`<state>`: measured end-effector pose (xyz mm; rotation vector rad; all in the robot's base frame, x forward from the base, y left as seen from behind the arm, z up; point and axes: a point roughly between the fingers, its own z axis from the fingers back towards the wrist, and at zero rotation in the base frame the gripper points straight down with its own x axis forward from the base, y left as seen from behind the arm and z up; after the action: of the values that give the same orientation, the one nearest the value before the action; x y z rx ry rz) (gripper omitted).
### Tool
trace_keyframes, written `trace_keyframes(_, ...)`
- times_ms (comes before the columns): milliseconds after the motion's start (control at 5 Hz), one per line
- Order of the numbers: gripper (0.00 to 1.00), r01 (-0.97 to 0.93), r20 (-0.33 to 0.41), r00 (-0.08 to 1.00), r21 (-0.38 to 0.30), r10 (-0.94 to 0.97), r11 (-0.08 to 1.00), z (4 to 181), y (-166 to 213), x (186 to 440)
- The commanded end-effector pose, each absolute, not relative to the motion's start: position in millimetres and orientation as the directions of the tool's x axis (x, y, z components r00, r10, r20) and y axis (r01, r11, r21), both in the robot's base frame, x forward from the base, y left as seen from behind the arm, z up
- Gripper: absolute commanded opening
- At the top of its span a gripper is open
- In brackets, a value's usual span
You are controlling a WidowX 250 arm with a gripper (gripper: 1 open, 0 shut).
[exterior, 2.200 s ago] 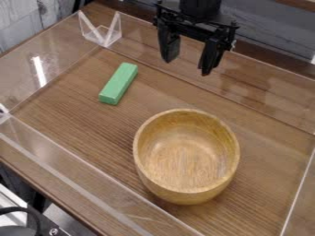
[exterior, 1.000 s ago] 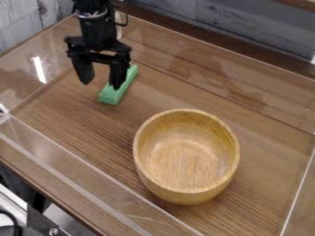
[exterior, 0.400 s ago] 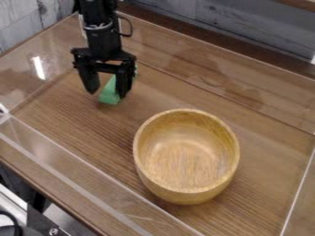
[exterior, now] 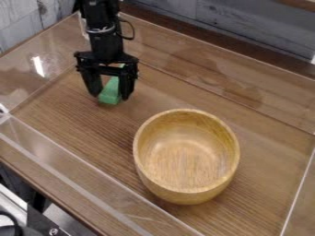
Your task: Put the green block in the brown bowl
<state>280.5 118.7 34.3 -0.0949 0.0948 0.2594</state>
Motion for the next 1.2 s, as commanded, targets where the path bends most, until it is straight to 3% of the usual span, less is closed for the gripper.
trace_keyframes(0,1.0,-0.26,-0.059,0.965,-0.079,0.256,0.962,44.4,119.3,293.1)
trace_keyframes(1000,1.0,-0.278,-0.102,0.958,-0.104,0.268,0.955,41.2,114.1,299.4)
